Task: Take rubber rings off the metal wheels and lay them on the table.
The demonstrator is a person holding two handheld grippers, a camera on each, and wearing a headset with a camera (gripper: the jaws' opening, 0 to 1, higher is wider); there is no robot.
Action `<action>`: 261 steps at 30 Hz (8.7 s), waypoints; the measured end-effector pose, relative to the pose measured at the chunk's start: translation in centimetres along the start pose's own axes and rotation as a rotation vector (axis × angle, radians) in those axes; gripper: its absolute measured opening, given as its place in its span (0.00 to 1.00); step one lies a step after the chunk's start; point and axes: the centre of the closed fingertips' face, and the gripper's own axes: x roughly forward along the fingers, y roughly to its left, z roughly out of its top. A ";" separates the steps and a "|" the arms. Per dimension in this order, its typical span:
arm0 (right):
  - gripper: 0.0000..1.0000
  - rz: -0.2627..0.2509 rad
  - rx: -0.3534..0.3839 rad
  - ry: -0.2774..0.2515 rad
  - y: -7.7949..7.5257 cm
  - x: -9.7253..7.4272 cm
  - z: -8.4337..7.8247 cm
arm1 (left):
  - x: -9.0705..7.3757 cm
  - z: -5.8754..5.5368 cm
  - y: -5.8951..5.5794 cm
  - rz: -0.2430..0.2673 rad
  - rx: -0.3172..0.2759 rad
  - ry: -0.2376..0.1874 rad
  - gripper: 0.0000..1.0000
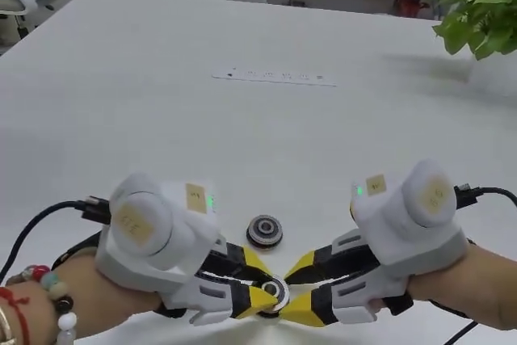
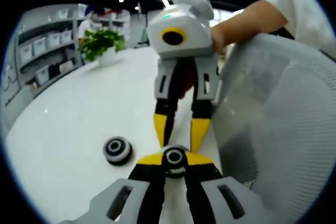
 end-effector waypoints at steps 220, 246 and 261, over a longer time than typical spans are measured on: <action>0.00 -0.057 0.589 -0.290 -3.0 -2.2 6.0 | -16.4 1.3 1.4 0.367 -0.165 -0.074 0.79; 0.00 0.048 0.444 -0.280 0.6 0.7 7.6 | -15.8 -1.5 -0.8 0.376 -0.329 -0.095 0.87; 0.00 0.024 0.314 -0.254 1.1 3.1 7.1 | -15.4 -2.0 -1.1 0.363 -0.312 -0.058 0.86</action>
